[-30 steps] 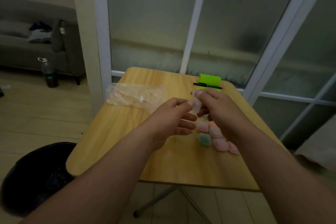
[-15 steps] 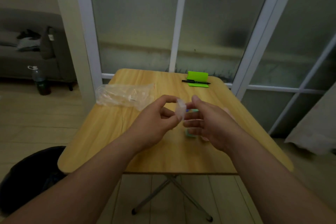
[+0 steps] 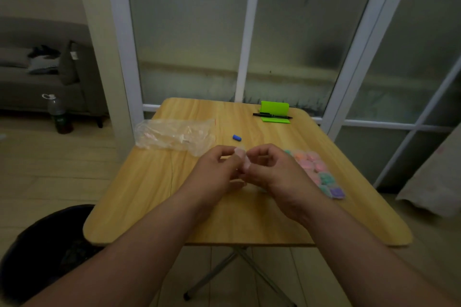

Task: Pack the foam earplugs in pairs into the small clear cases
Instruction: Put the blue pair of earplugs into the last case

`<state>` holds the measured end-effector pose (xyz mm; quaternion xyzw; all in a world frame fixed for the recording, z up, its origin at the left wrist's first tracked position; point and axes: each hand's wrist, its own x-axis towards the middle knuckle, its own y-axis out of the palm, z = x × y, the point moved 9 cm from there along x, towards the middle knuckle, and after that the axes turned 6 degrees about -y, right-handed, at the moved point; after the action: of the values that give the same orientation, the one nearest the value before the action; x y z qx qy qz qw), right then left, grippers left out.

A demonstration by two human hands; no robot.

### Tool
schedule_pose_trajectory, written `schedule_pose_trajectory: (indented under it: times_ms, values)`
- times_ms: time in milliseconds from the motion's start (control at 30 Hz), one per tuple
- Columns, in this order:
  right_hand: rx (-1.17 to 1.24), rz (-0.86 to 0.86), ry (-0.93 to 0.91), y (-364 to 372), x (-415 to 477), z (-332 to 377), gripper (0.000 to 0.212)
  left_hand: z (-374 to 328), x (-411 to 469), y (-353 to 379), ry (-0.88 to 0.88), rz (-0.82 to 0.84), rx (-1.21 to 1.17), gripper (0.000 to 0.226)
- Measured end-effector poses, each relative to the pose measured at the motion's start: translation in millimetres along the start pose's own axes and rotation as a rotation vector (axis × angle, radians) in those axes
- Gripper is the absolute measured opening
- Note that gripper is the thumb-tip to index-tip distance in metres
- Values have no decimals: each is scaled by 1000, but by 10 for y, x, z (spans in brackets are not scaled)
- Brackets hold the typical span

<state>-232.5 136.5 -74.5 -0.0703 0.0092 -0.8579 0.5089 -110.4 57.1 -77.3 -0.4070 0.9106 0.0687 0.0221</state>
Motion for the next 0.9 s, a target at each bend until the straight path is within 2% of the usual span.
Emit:
schedule_pose_trajectory:
  times_ms: [133, 167, 333, 433, 567, 733, 833, 900]
  values:
    - [-133, 5, -53, 57, -42, 85, 17, -21, -23, -76, -2, -18, -54, 21]
    - [-136, -17, -45, 50, -36, 89, 19, -40, -34, -85, 11, -18, -61, 21]
    - [-62, -82, 22, 42, 2, 32, 23, -74, -108, 35, 81, -4, -37, 26]
    - [-27, -125, 27, 34, 13, 3, 20, -19, -115, 91, 42, -6, -59, 31]
    - [-44, -164, -8, 51, 25, 50, 19, -84, -121, 106, 95, -32, 137, 30]
    - [-20, -153, 16, 132, 57, -14, 38, -172, -133, 117, 204, -89, 216, 30]
    - [68, -142, 86, 236, 86, -146, 50, -168, -147, 83, 261, -188, 274, 31]
    - [116, -153, 87, 318, 103, -180, 48, -153, -171, 43, 299, -272, 319, 32]
